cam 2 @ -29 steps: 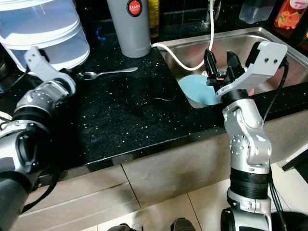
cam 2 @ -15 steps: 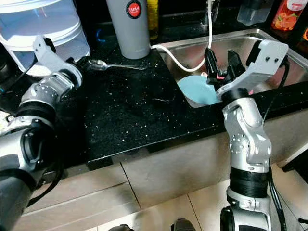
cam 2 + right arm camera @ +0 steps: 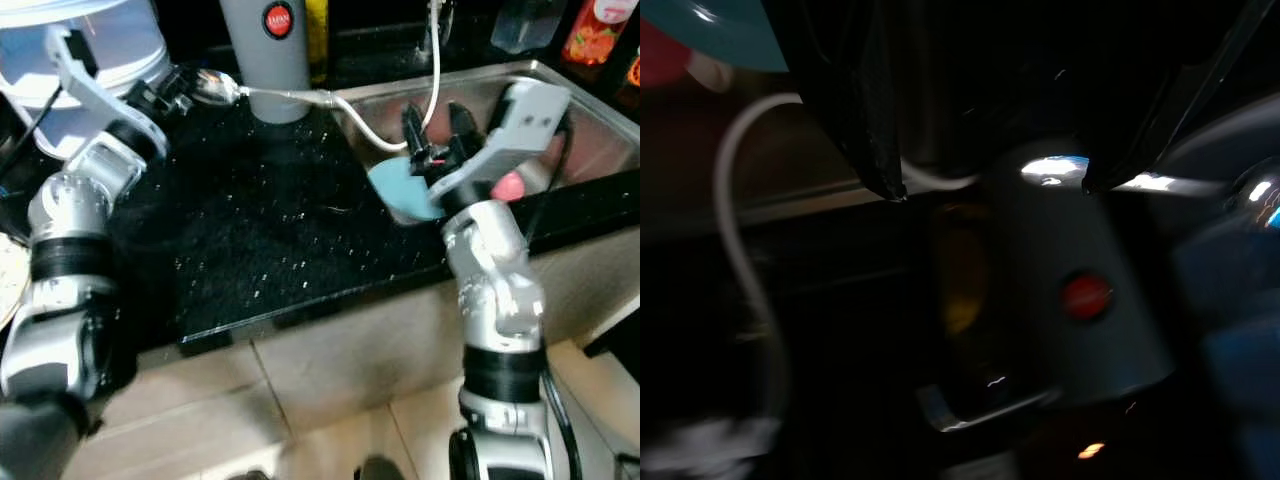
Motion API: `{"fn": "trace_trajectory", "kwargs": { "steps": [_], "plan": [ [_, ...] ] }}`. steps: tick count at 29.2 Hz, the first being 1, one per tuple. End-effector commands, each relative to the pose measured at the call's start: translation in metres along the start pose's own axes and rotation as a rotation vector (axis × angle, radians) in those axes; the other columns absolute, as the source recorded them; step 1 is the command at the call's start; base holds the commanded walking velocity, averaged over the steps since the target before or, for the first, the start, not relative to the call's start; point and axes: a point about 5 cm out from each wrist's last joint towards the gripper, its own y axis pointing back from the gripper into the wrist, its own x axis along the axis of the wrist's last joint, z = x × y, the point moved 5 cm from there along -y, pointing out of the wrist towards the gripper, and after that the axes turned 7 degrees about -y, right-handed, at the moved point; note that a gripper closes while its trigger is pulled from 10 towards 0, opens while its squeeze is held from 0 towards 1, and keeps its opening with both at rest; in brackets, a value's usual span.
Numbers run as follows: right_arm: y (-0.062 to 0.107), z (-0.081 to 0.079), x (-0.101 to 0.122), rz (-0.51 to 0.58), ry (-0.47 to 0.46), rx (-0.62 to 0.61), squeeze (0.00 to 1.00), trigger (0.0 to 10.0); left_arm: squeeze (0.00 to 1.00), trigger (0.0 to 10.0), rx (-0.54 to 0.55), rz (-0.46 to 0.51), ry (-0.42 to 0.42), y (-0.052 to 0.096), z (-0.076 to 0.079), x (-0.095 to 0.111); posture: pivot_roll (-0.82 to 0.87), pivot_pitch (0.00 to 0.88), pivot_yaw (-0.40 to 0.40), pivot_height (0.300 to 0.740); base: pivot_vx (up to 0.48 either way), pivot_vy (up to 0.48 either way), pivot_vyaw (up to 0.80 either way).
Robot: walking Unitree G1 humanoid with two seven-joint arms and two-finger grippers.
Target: Kitchen organization
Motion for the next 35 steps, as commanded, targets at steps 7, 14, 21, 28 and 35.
{"fn": "trace_trajectory", "kwargs": {
  "steps": [7, 14, 21, 28, 35],
  "plan": [
    [-0.003, -0.019, -0.018, -0.037, 0.078, 0.081, 0.0, 10.0, 0.0, 10.0, -0.081, -0.012, -0.124, 0.004, 0.04, -0.005, 0.03, 0.0, 0.02, 0.74, 0.0, 0.0, 0.0],
    [-0.004, -0.017, -0.028, -0.034, -0.259, 0.025, 0.0, 10.0, 0.0, 10.0, -0.151, 0.03, -0.052, 0.013, 0.068, -0.011, 0.04, 0.0, 0.017, 0.74, 0.0, 0.0, 0.0],
    [-0.005, -0.027, -0.032, -0.037, -0.362, 0.06, 0.0, 10.0, 0.0, 10.0, -0.166, 0.04, -0.039, 0.015, 0.078, -0.012, 0.04, 0.0, 0.022, 0.74, 0.0, 0.0, 0.0],
    [0.0, -0.023, -0.036, -0.009, -0.722, -0.003, 0.0, 10.0, 0.0, 10.0, -0.122, 0.071, -0.028, 0.015, 0.073, -0.008, 0.03, 0.0, 0.021, 0.74, 0.0, 0.0, 0.0],
    [0.003, -0.007, -0.032, 0.046, -0.921, -0.047, 0.0, 10.0, 0.0, 10.0, -0.027, 0.13, -0.01, 0.017, 0.058, 0.004, 0.03, 0.0, 0.017, 0.74, 0.0, 0.0, 0.0]
  ]
}}
